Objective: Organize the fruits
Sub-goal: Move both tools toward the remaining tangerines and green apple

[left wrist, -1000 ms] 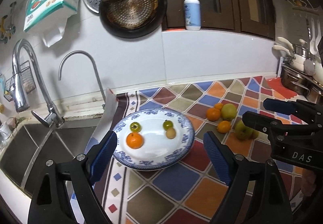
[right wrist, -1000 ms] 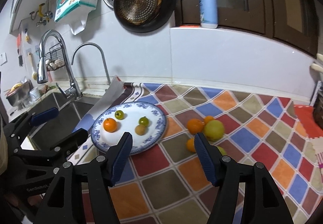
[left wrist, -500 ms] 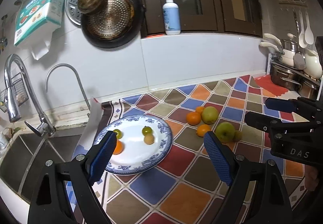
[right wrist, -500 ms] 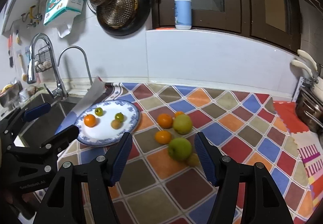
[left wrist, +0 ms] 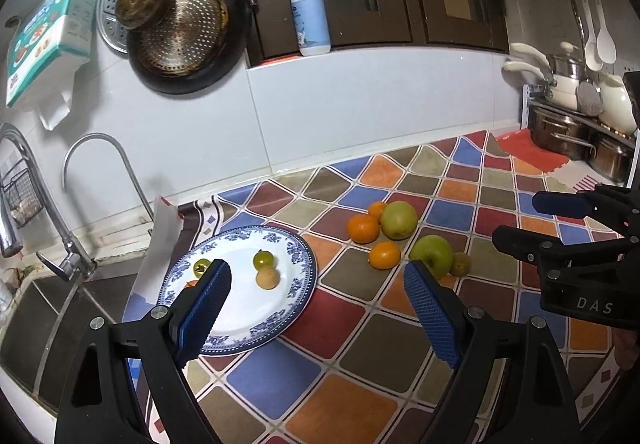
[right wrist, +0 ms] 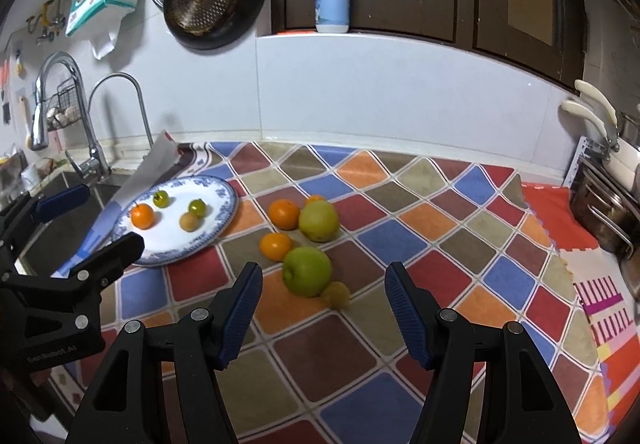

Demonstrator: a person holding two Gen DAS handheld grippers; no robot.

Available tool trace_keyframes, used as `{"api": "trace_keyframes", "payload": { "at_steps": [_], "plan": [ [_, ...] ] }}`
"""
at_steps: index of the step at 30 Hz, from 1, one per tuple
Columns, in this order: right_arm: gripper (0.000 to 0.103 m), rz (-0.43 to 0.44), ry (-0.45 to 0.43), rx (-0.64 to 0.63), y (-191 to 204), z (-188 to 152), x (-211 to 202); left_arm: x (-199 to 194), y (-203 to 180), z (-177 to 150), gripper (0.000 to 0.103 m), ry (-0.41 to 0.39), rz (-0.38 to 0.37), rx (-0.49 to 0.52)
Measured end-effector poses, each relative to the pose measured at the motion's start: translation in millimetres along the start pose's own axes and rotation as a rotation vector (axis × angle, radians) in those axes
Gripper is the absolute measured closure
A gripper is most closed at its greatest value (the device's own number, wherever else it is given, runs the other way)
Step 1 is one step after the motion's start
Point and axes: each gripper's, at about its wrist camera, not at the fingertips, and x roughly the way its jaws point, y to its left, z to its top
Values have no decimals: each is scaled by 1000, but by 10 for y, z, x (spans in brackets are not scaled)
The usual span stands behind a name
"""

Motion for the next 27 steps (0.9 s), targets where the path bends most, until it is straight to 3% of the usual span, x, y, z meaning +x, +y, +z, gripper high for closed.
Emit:
{"api": "trace_keyframes", "payload": {
  "at_steps": [15,27],
  "plan": [
    [39,7,129,3,-118,-172,547,595,-84,-100,15,106,-23,82],
    [39,8,204,6,-163,-257,891,1040,-235,-115,15,129,-119,192]
  ]
}}
